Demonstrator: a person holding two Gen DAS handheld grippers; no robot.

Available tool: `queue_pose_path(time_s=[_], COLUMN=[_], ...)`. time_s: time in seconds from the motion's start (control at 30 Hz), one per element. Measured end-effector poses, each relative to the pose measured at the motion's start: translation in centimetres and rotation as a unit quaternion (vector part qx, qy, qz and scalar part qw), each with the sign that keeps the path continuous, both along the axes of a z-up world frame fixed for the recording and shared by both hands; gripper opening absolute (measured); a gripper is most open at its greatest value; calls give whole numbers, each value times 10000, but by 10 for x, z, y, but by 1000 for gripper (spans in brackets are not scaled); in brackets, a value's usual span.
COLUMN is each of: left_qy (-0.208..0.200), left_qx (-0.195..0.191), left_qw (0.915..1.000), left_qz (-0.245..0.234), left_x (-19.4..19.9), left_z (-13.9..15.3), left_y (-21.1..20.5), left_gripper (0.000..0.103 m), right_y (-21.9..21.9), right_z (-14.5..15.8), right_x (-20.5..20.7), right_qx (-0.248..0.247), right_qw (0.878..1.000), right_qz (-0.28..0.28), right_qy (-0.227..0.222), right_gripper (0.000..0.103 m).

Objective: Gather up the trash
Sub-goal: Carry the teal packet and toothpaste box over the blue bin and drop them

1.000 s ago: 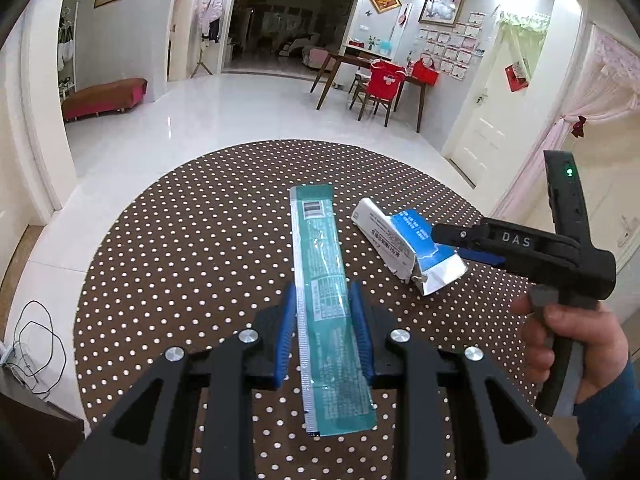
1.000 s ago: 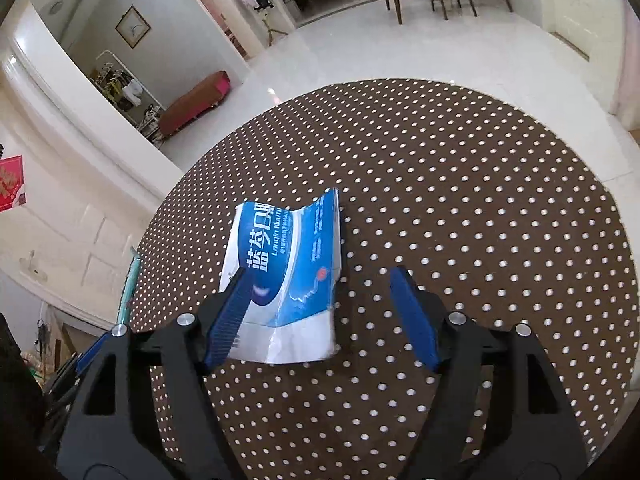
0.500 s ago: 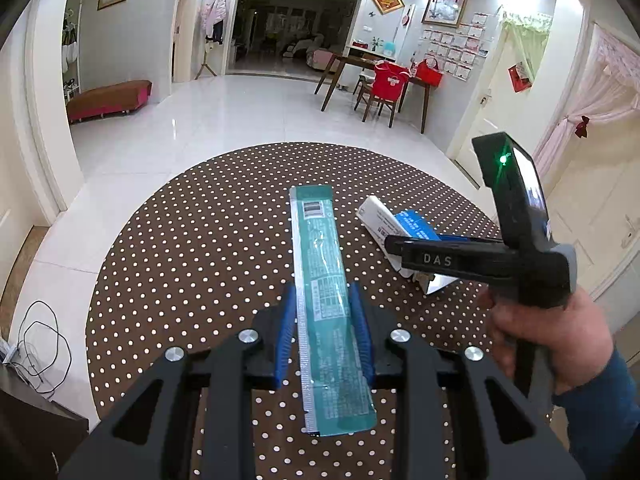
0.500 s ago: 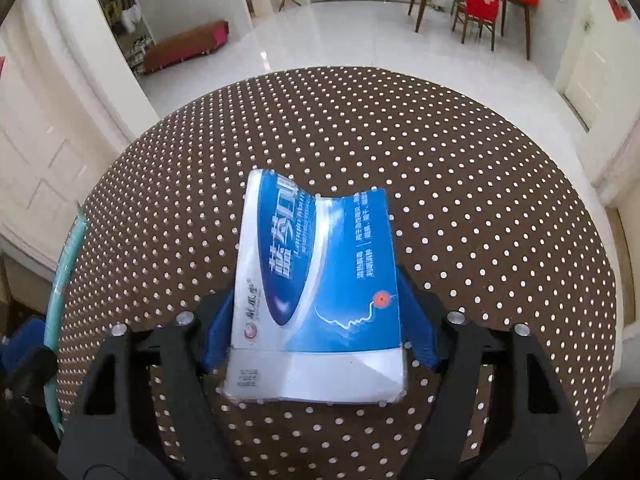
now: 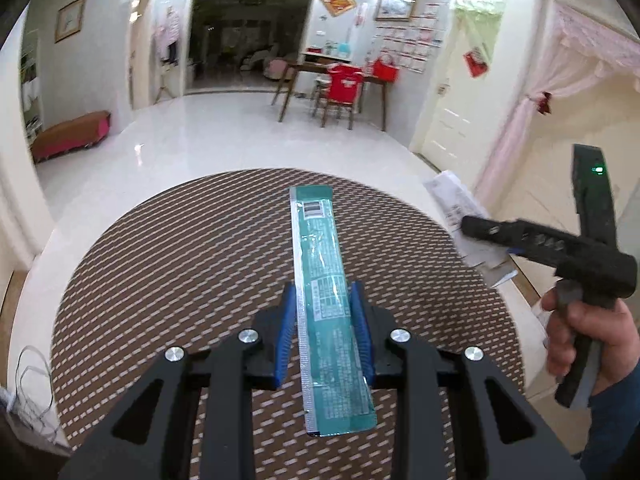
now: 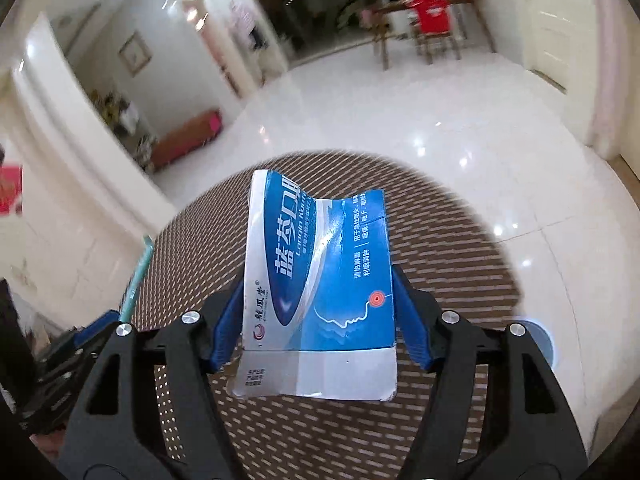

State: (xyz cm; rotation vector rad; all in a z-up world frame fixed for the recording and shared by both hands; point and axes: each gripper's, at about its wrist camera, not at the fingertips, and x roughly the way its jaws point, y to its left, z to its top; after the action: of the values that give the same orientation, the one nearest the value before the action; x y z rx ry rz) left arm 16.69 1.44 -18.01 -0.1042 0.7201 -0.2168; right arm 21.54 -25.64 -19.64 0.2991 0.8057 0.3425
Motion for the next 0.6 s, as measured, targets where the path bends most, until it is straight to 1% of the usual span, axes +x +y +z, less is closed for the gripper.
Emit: queue_pose_path(time_s=[0.03,0.07,0.13,0.23,0.33,0.4,0.53,0.6], left_qy=[-9,-20,-42,-48,-27,15,174,266], left_qx=[5,6,14,-9,1,16,28,36], left_qw=[10000,9998,9991,9966,9932,9907,9861,9842], left_qz=[-83,-218,-427,-822,-1164,-1357,-1654,-1751], left_x=[2,5,9,16,20,24,36,42], left_z=[1,3,6,8,7,5,-5,-11], left_y=[-9,-23,-45,-88,-126,-150,-191,-208], left_gripper=[27,27,27,27,27,27,27,27], right_y=[-19,-46,-85,-139,-189,-218,-248,-264], right_z=[3,6,5,-10,-36,-56,-93,-117], right_x=[-5,-11,-23,-33,-43,-46,-42,-35], right_qx=[30,66,87,112,138,212,305,358], right_qw=[9999,9992,9970,9919,9838,9782,9700,9656], right_qz=[-150,-386,-764,-1258,-1716,-1928,-2111,-2132], right_qy=[-37,-71,-53,122,490,745,1168,1444], right_gripper=[67,67,67,67,68,68,70,71])
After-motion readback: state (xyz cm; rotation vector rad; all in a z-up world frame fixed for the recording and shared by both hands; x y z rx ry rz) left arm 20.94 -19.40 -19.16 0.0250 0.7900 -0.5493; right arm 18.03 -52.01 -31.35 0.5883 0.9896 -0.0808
